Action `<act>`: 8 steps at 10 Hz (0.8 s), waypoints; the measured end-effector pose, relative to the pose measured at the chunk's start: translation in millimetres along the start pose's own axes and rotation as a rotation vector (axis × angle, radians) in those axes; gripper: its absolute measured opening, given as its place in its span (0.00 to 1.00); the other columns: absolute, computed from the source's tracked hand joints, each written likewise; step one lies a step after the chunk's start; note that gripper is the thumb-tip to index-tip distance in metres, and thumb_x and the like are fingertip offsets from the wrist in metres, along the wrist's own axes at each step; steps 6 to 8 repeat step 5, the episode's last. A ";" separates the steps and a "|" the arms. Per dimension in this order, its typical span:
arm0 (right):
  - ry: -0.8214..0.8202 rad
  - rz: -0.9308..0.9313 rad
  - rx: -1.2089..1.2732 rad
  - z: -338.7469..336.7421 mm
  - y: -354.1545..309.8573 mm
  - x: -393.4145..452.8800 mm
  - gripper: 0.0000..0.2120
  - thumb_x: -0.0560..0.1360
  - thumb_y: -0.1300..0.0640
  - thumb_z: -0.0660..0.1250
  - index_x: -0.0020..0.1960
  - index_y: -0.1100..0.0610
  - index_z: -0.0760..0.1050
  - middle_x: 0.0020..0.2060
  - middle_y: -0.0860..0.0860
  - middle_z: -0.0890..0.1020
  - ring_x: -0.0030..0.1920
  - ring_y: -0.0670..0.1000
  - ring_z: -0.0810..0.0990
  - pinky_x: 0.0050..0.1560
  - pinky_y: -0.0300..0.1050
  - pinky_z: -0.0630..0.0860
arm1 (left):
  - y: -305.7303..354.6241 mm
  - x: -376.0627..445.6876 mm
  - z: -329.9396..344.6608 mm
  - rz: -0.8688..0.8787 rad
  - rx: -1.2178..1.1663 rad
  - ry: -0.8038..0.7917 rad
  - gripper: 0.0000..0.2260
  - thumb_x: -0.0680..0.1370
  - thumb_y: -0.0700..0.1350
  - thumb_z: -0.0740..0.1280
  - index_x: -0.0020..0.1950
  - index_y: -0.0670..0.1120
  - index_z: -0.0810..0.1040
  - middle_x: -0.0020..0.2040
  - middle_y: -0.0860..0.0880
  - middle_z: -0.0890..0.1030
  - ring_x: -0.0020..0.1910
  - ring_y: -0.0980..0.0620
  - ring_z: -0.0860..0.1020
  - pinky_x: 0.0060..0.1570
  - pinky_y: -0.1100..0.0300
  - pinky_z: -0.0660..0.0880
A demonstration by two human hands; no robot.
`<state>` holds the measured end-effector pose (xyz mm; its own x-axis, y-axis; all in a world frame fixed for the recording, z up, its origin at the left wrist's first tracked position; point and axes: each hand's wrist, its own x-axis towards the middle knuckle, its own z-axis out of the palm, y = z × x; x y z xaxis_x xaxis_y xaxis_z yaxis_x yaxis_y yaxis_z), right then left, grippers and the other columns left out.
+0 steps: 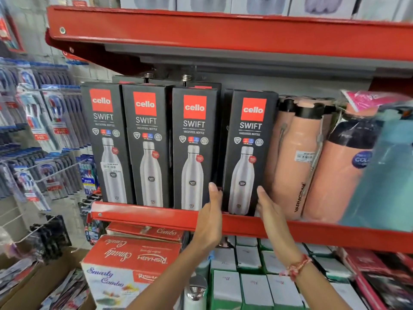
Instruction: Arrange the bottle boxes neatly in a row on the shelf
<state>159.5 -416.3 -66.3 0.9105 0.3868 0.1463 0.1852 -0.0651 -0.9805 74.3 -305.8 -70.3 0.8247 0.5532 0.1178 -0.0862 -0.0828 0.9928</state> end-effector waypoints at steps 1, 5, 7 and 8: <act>-0.055 -0.006 -0.001 7.2 1.6 -5.8 0.37 0.72 0.30 0.58 0.70 0.54 0.71 0.71 0.51 0.73 0.71 0.49 0.71 0.75 0.52 0.62 | -5.1 -8.0 -9.1 0.032 0.057 0.043 0.49 0.59 0.84 0.40 0.62 0.55 0.76 0.58 0.58 0.76 0.58 0.58 0.75 0.61 0.61 0.67; 0.036 -0.183 -0.087 9.4 -50.4 -27.7 0.27 0.81 0.42 0.55 0.73 0.57 0.66 0.71 0.47 0.72 0.72 0.46 0.69 0.72 0.40 0.61 | 35.6 -20.3 -35.6 0.215 0.294 0.044 0.25 0.69 0.78 0.39 0.37 0.60 0.63 0.38 0.56 0.71 0.38 0.59 0.70 0.45 0.63 0.68; 0.036 -0.183 -0.087 9.4 -50.4 -27.7 0.27 0.81 0.42 0.55 0.73 0.57 0.66 0.71 0.47 0.72 0.72 0.46 0.69 0.72 0.40 0.61 | 35.6 -20.3 -35.6 0.215 0.294 0.044 0.25 0.69 0.78 0.39 0.37 0.60 0.63 0.38 0.56 0.71 0.38 0.59 0.70 0.45 0.63 0.68; 0.036 -0.183 -0.087 9.4 -50.4 -27.7 0.27 0.81 0.42 0.55 0.73 0.57 0.66 0.71 0.47 0.72 0.72 0.46 0.69 0.72 0.40 0.61 | 35.6 -20.3 -35.6 0.215 0.294 0.044 0.25 0.69 0.78 0.39 0.37 0.60 0.63 0.38 0.56 0.71 0.38 0.59 0.70 0.45 0.63 0.68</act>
